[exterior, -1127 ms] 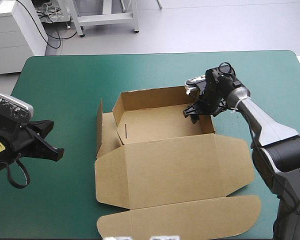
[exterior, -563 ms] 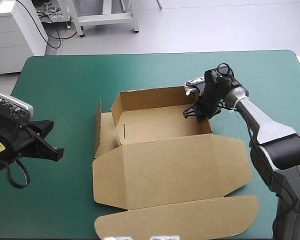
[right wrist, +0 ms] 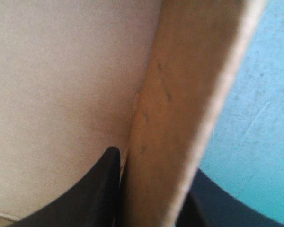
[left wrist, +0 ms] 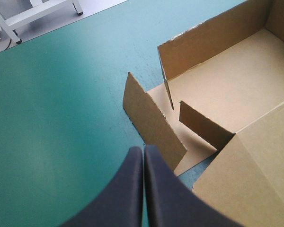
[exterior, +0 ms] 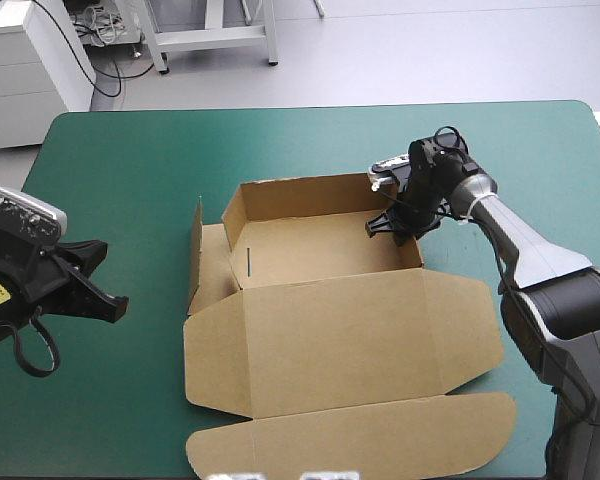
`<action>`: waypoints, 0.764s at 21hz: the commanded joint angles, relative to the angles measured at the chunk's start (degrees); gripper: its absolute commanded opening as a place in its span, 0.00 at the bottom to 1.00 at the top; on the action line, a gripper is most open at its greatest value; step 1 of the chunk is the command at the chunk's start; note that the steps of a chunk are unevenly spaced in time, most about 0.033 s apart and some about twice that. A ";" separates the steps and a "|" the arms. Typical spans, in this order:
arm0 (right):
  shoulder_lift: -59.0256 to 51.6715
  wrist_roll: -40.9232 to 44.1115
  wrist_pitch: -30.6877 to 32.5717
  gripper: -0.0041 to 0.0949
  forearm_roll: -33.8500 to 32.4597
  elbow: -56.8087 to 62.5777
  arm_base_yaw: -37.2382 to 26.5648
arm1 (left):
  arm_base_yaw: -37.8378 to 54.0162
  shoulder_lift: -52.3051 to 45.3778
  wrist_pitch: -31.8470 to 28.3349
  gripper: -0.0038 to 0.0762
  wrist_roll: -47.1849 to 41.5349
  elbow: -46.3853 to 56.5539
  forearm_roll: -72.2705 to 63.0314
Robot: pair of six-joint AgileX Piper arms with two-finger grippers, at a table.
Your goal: Fold the box
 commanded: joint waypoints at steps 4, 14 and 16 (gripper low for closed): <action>-3.48 0.05 -0.44 0.08 -0.44 -1.78 -0.04 | 0.03 -0.15 -3.21 0.04 -0.18 -1.61 -1.13; -11.45 -0.17 -0.44 0.83 0.01 -7.40 -0.04 | 0.03 -0.15 -3.17 0.04 -0.18 -1.61 -1.13; -11.69 -0.17 -0.44 0.83 0.01 -7.40 -0.04 | 0.03 -0.15 -3.17 0.04 -0.18 -1.61 -1.13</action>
